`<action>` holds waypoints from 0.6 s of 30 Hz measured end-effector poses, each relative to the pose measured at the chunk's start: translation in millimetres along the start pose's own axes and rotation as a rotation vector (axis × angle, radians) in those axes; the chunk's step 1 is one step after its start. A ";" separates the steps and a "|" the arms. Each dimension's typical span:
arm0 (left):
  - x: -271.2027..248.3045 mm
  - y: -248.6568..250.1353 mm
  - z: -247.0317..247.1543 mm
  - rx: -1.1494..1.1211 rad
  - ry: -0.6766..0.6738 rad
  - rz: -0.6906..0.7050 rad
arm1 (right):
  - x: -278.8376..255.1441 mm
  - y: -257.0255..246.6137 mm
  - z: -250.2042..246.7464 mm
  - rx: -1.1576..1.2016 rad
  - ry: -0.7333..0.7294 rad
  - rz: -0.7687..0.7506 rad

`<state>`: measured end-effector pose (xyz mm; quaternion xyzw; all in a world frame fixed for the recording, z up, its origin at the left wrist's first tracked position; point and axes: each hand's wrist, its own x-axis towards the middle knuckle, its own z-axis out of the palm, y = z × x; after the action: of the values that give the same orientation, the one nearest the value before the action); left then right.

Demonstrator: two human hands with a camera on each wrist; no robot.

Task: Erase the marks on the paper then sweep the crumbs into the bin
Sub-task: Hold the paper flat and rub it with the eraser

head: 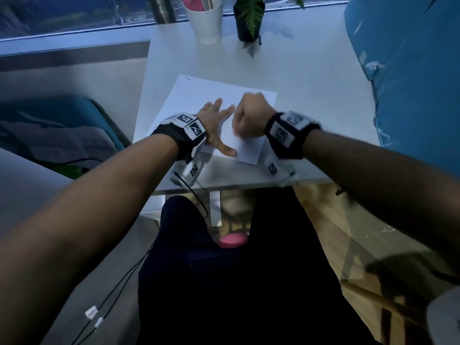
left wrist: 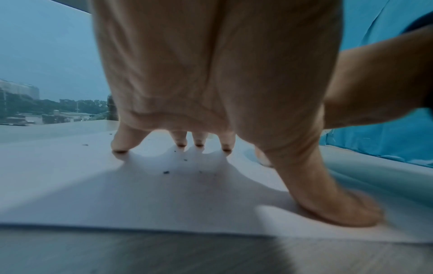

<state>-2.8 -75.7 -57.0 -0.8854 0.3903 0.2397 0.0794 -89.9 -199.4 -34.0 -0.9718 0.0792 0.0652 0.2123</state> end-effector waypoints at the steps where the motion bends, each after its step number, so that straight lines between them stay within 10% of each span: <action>1: 0.8 -1.0 -0.1 0.001 0.002 0.006 | -8.0 -5.5 5.7 -0.027 -0.067 -0.068; 6: 2.6 4.0 -1.4 0.010 -0.011 -0.023 | 13.8 14.0 -12.4 0.091 0.049 0.114; 18: -3.1 16.7 -14.3 -0.005 0.006 0.060 | -2.2 2.4 0.2 0.034 0.009 -0.027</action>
<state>-11.6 -89.7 -42.2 -0.8740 0.4165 0.2404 0.0688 -92.5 -201.2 -34.8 -0.9694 0.0682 0.0565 0.2291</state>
